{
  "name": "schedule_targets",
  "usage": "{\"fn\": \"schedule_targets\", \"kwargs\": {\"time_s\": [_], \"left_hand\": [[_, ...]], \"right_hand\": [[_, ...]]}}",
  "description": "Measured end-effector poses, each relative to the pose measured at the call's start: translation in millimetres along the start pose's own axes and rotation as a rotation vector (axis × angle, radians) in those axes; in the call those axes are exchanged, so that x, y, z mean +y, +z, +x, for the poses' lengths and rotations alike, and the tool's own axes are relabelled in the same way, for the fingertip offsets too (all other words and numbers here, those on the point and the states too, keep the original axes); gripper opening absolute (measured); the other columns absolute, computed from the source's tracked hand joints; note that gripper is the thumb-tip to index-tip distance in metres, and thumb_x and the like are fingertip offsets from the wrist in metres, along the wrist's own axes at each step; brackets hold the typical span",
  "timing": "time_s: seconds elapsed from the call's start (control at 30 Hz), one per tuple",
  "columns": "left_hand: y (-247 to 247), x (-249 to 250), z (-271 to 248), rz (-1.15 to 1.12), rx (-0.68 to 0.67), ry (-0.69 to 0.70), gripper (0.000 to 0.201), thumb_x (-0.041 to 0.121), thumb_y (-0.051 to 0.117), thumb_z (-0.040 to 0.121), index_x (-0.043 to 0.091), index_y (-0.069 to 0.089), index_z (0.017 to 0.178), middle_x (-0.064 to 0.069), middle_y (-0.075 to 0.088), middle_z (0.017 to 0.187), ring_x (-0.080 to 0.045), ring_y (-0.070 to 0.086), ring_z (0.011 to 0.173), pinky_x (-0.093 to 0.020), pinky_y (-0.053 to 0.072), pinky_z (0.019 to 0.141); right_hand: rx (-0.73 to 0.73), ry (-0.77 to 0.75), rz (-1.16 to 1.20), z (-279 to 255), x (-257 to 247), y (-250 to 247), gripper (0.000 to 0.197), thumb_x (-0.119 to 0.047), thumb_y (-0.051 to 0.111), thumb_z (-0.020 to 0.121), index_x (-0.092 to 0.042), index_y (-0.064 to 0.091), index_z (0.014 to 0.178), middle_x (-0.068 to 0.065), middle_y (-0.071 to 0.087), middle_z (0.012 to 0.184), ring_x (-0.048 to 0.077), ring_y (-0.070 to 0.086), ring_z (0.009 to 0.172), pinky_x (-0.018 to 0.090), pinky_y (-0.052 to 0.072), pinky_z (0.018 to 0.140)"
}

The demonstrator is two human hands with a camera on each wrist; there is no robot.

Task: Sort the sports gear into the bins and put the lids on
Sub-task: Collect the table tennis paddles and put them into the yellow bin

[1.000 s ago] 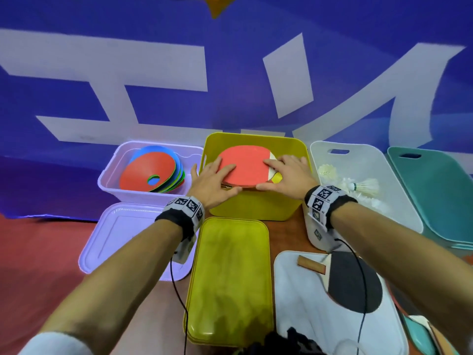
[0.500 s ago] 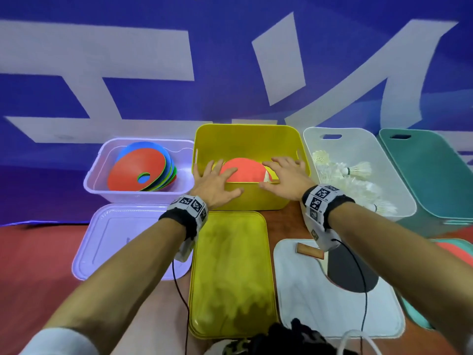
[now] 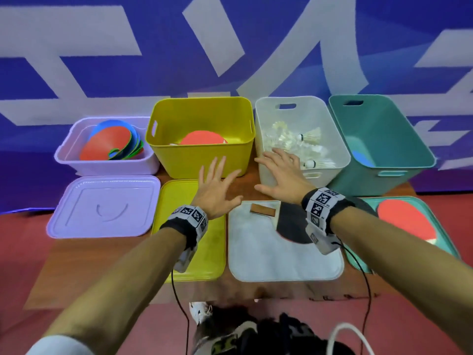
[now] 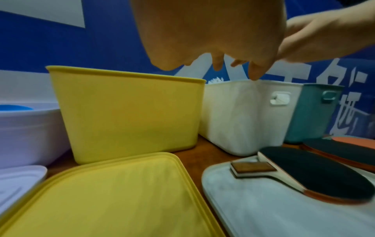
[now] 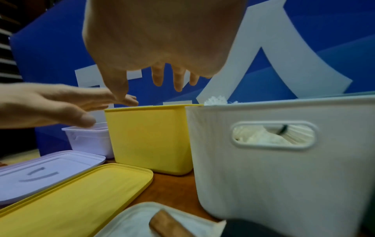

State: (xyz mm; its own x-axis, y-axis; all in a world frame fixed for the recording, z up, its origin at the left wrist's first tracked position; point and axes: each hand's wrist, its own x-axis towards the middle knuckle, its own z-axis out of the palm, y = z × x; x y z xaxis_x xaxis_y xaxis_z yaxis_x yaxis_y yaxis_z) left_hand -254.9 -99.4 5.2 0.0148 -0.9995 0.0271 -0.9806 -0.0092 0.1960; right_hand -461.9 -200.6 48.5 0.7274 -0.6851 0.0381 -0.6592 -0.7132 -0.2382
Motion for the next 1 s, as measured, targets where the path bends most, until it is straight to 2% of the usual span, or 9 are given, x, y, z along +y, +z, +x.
{"fn": "schedule_targets", "kwargs": {"time_s": [0.1, 0.17, 0.2, 0.3, 0.37, 0.5, 0.57, 0.83, 1.0], "left_hand": [[23, 35, -16, -0.011, -0.064, -0.008, 0.078, 0.072, 0.036, 0.082, 0.037, 0.023, 0.151, -0.004, -0.011, 0.164, -0.026, -0.014, 0.149, -0.057, -0.006, 0.118], [36, 55, -23, -0.016, -0.118, -0.005, 0.083, 0.074, 0.029, 0.078, 0.037, 0.022, 0.153, -0.004, -0.01, 0.164, -0.026, -0.013, 0.15, -0.056, -0.006, 0.117], [42, 64, -25, -0.011, -0.153, -0.007, 0.083, 0.073, 0.031, 0.079, 0.037, 0.021, 0.153, -0.005, -0.01, 0.164, -0.026, -0.013, 0.15, -0.055, -0.007, 0.117], [56, 80, -27, 0.021, -0.243, -0.019, 0.076, 0.066, 0.043, 0.088, 0.038, 0.017, 0.153, -0.006, -0.011, 0.164, -0.026, -0.014, 0.15, -0.053, -0.007, 0.118], [64, 85, -27, 0.028, -0.276, -0.018, 0.073, 0.062, 0.047, 0.091, 0.036, 0.019, 0.153, -0.006, -0.009, 0.164, -0.027, -0.012, 0.15, -0.052, -0.005, 0.119], [80, 85, -21, -0.017, -0.313, -0.016, 0.069, 0.059, 0.05, 0.09, 0.036, 0.024, 0.15, -0.006, -0.003, 0.164, -0.028, -0.008, 0.15, -0.051, -0.002, 0.119], [86, 85, -16, -0.02, -0.33, -0.007, 0.068, 0.059, 0.05, 0.09, 0.036, 0.025, 0.149, -0.005, -0.001, 0.164, -0.029, -0.007, 0.15, -0.053, 0.0, 0.12], [104, 80, 9, -0.057, -0.435, 0.031, 0.069, 0.054, 0.05, 0.092, 0.036, 0.021, 0.152, -0.004, -0.003, 0.164, -0.031, -0.009, 0.15, -0.055, 0.002, 0.119], [117, 69, 17, -0.097, -0.561, 0.055, 0.074, 0.052, 0.048, 0.094, 0.036, 0.008, 0.154, -0.001, -0.007, 0.164, -0.028, -0.012, 0.15, -0.055, 0.0, 0.117]], "right_hand": [[-0.003, -0.027, 0.055, -45, 13, 4, 0.069, -0.056, 0.056, 0.087, -0.028, 0.037, 0.146, 0.001, 0.031, 0.155, 0.022, 0.014, 0.145, 0.043, 0.006, 0.113], [-0.01, -0.021, 0.072, -71, 23, 8, 0.07, -0.059, 0.049, 0.084, -0.026, 0.041, 0.144, 0.002, 0.037, 0.15, 0.023, 0.023, 0.141, 0.043, 0.012, 0.111], [-0.02, -0.007, 0.081, -82, 28, 12, 0.07, -0.06, 0.047, 0.083, -0.025, 0.042, 0.144, 0.002, 0.04, 0.148, 0.023, 0.027, 0.138, 0.042, 0.015, 0.11], [-0.059, 0.065, 0.085, -111, 46, 30, 0.064, -0.049, 0.059, 0.086, -0.025, 0.042, 0.142, 0.001, 0.042, 0.145, 0.023, 0.032, 0.135, 0.04, 0.018, 0.106], [-0.115, 0.15, 0.069, -125, 56, 43, 0.067, -0.049, 0.062, 0.085, -0.026, 0.039, 0.144, 0.001, 0.038, 0.148, 0.022, 0.028, 0.138, 0.042, 0.017, 0.109], [-0.278, 0.334, 0.068, -138, 70, 64, 0.082, -0.054, 0.063, 0.084, -0.025, 0.024, 0.151, 0.008, 0.018, 0.157, 0.026, 0.01, 0.146, 0.051, 0.009, 0.117], [-0.324, 0.388, 0.059, -139, 74, 71, 0.087, -0.055, 0.063, 0.084, -0.025, 0.019, 0.152, 0.01, 0.011, 0.159, 0.028, 0.005, 0.148, 0.052, 0.006, 0.118], [-0.446, 0.448, 0.015, -122, 83, 95, 0.106, -0.067, 0.067, 0.074, -0.027, 0.01, 0.154, 0.014, -0.005, 0.161, 0.033, -0.005, 0.148, 0.059, 0.008, 0.116], [-0.515, 0.455, -0.032, -105, 86, 104, 0.123, -0.075, 0.067, 0.066, -0.028, -0.003, 0.155, 0.015, -0.015, 0.16, 0.035, -0.012, 0.148, 0.061, 0.006, 0.115]]}}
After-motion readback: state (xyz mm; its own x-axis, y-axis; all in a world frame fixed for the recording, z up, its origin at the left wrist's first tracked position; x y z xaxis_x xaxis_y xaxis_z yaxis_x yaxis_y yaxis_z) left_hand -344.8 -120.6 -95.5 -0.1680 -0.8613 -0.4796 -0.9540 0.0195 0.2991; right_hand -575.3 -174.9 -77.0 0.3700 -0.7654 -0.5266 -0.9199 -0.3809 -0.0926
